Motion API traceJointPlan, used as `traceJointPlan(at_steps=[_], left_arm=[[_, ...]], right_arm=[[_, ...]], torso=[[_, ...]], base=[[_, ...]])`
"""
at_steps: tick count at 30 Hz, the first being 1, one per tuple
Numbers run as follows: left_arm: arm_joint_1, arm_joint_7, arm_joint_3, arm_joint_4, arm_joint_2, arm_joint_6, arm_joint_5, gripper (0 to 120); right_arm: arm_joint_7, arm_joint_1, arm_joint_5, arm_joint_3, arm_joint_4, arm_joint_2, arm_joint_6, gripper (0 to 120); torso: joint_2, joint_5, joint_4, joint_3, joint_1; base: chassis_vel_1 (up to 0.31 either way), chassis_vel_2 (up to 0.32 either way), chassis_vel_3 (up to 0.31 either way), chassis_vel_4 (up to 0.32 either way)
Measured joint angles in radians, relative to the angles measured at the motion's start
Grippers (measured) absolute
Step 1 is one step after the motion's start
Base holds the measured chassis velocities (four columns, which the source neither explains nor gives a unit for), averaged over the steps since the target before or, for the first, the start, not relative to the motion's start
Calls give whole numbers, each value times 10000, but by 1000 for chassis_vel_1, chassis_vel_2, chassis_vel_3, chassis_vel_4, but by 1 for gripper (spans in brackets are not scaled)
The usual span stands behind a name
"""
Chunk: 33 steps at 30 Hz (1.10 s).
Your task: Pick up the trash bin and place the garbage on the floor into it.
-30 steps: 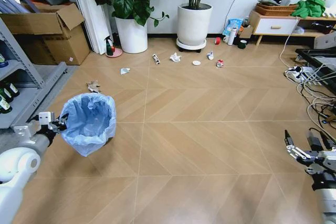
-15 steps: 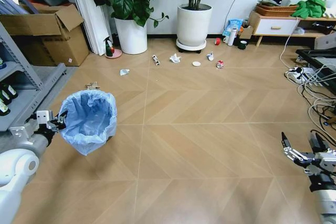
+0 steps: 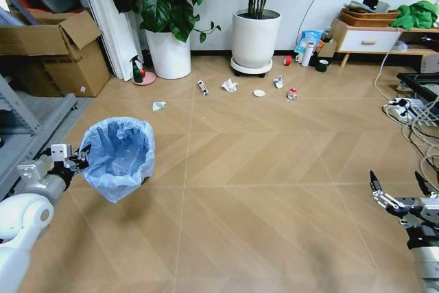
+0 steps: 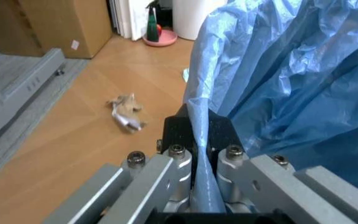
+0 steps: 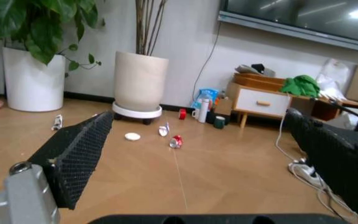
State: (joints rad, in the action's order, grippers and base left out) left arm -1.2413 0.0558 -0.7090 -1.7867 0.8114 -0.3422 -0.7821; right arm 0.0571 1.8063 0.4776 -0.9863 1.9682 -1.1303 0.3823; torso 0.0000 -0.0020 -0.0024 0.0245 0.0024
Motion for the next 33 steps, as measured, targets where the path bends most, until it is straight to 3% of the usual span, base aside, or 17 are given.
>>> traceJointPlan(at_steps=[20, 33], left_arm=[[83, 14, 42, 29, 5, -4, -53, 0], [64, 38, 64, -32, 11, -41, -108, 0]], right_arm=[[75, -67, -105, -3, -22, 28, 139, 100], [206, -77, -231, -45, -107, 8, 471, 100]], torso=[[0, 1, -1, 0, 1], [0, 0, 0, 0, 0]], base=[[-292, 310, 295, -322], [-149, 272, 136, -261]])
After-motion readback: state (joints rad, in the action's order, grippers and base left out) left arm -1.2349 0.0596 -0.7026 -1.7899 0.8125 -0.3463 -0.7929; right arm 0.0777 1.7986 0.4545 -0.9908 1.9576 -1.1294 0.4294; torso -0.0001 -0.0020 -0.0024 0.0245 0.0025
